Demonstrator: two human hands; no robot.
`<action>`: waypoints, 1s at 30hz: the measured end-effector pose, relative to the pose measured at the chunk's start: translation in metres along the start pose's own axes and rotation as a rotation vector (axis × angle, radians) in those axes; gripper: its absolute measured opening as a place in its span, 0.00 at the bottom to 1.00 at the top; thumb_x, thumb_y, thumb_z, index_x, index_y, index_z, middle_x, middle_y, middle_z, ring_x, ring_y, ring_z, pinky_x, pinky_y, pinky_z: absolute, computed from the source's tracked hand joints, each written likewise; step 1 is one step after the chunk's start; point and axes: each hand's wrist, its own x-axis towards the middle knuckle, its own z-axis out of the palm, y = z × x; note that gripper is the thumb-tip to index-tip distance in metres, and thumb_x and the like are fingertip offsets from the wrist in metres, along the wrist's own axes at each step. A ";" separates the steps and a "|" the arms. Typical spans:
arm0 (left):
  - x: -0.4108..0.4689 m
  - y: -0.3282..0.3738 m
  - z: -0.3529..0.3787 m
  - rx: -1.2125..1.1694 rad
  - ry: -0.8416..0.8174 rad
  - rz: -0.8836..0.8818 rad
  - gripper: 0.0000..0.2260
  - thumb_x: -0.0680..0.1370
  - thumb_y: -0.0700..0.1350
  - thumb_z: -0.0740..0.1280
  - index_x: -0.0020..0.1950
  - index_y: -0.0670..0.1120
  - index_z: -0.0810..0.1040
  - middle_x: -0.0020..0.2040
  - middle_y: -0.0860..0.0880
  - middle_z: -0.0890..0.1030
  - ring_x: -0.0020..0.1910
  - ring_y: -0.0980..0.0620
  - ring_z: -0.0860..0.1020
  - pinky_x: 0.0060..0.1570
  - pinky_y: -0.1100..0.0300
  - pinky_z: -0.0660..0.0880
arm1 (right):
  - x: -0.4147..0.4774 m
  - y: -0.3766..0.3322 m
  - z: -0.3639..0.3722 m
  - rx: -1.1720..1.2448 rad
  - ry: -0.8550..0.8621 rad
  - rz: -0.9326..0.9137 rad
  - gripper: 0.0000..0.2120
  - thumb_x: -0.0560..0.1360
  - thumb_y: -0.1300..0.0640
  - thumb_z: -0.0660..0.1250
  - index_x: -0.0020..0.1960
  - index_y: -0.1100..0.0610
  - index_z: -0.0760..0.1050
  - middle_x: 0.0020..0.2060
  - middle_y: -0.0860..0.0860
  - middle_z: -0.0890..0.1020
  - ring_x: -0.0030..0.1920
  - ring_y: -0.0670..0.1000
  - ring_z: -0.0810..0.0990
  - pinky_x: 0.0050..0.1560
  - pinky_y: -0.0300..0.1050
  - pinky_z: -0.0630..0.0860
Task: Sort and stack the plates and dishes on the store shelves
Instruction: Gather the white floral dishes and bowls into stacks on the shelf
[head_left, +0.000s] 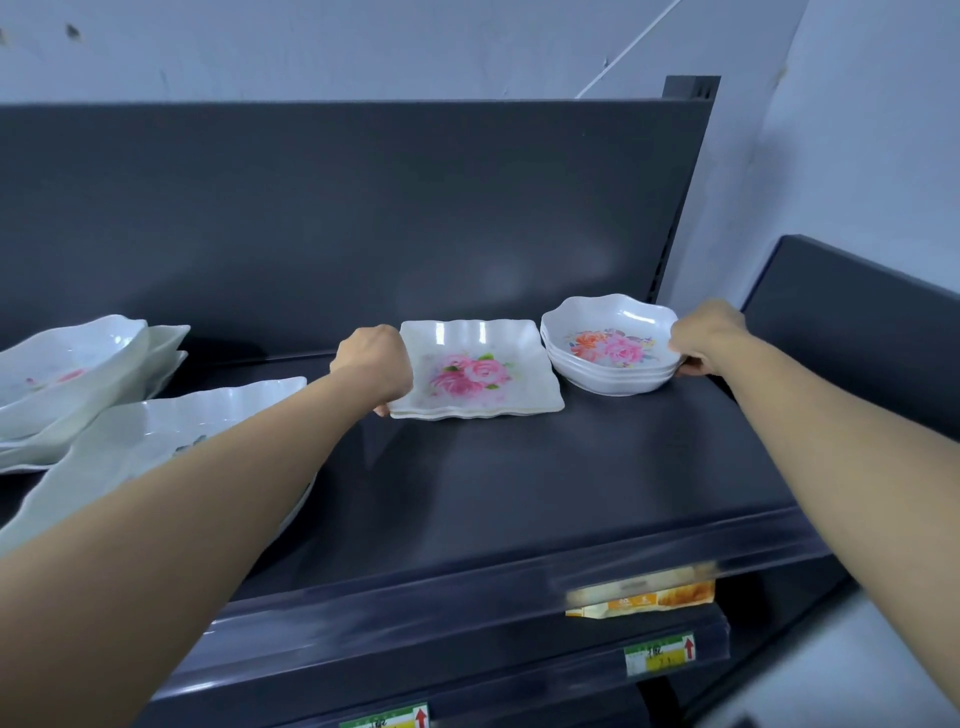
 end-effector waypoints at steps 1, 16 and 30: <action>-0.002 0.001 0.001 0.011 0.000 0.008 0.11 0.70 0.31 0.60 0.30 0.42 0.65 0.26 0.45 0.74 0.36 0.42 0.78 0.24 0.61 0.65 | 0.000 0.001 0.001 -0.005 0.019 -0.010 0.11 0.74 0.71 0.59 0.35 0.63 0.69 0.34 0.57 0.72 0.42 0.62 0.78 0.45 0.61 0.81; -0.008 -0.003 -0.018 -0.008 0.086 0.049 0.10 0.71 0.36 0.64 0.33 0.41 0.66 0.29 0.46 0.71 0.30 0.46 0.69 0.27 0.63 0.63 | -0.045 -0.055 0.018 -0.308 0.052 -0.519 0.11 0.70 0.69 0.59 0.30 0.61 0.66 0.29 0.59 0.70 0.35 0.60 0.68 0.31 0.44 0.66; -0.080 -0.201 -0.128 0.009 0.271 -0.149 0.03 0.72 0.39 0.67 0.41 0.42 0.73 0.37 0.43 0.74 0.36 0.45 0.68 0.31 0.61 0.63 | -0.254 -0.191 0.187 -0.360 -0.648 -0.951 0.15 0.72 0.55 0.66 0.42 0.69 0.75 0.34 0.56 0.72 0.36 0.51 0.67 0.39 0.42 0.65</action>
